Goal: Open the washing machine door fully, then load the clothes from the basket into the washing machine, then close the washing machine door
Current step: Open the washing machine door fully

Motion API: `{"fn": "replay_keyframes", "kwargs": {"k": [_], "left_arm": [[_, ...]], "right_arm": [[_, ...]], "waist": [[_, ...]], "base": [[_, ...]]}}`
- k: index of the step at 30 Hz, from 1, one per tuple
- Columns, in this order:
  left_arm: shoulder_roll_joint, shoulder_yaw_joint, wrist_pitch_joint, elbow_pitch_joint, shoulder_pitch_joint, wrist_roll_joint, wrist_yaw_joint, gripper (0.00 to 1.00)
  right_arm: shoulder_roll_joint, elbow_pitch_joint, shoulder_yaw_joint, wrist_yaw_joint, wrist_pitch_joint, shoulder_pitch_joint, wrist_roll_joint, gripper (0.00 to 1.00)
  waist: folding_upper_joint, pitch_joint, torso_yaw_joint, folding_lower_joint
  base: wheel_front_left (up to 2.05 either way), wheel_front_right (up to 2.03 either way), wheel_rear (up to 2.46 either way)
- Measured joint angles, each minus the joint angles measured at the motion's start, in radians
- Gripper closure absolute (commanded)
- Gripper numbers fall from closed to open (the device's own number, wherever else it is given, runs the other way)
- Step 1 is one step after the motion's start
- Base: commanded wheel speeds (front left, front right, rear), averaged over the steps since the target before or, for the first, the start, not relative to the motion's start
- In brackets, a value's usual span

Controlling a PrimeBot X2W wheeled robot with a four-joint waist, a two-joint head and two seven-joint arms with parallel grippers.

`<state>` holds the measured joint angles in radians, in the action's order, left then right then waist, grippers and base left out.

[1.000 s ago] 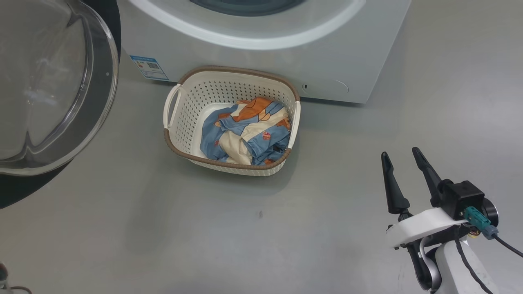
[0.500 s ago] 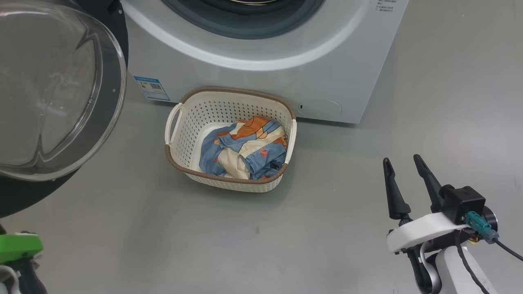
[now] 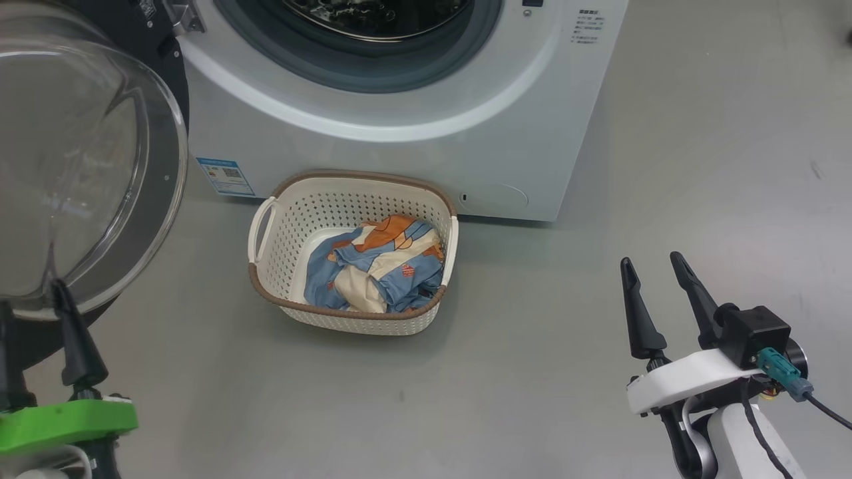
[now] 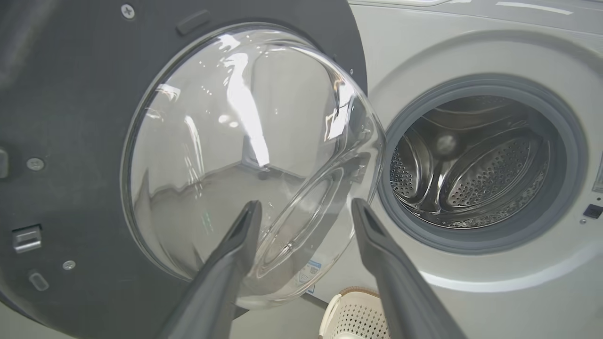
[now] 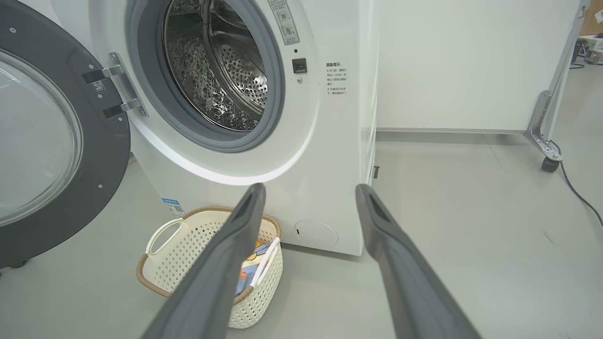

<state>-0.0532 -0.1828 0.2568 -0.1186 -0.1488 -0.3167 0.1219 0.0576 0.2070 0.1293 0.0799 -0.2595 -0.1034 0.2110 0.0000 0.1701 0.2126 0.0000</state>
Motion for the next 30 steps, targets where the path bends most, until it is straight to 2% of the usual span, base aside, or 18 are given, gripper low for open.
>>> {"fn": "replay_keyframes", "kwargs": {"k": [14,22,30], "left_arm": [[-0.039,0.145,0.000,0.045,0.110,0.019,0.000,0.00],[-0.051,0.188,0.000,0.052,0.159,0.023,0.000,0.00],[-0.071,0.197,0.000,0.059,0.207,0.029,0.000,0.00]], "right_arm": [[-0.003,-0.040,0.012,-0.002,0.000,0.036,-0.021,0.00],[-0.006,-0.063,-0.001,-0.013,0.000,0.078,-0.025,0.00],[-0.009,-0.093,-0.014,-0.028,0.000,0.112,-0.027,0.00]], "waist": [[0.0000,-0.033,-0.117,0.0000],[0.0000,-0.068,-0.181,0.0000],[0.0000,-0.099,-0.209,0.0000]], "base": [[0.00,0.00,0.00],[0.00,0.00,0.00],[0.00,0.00,0.00]]}}
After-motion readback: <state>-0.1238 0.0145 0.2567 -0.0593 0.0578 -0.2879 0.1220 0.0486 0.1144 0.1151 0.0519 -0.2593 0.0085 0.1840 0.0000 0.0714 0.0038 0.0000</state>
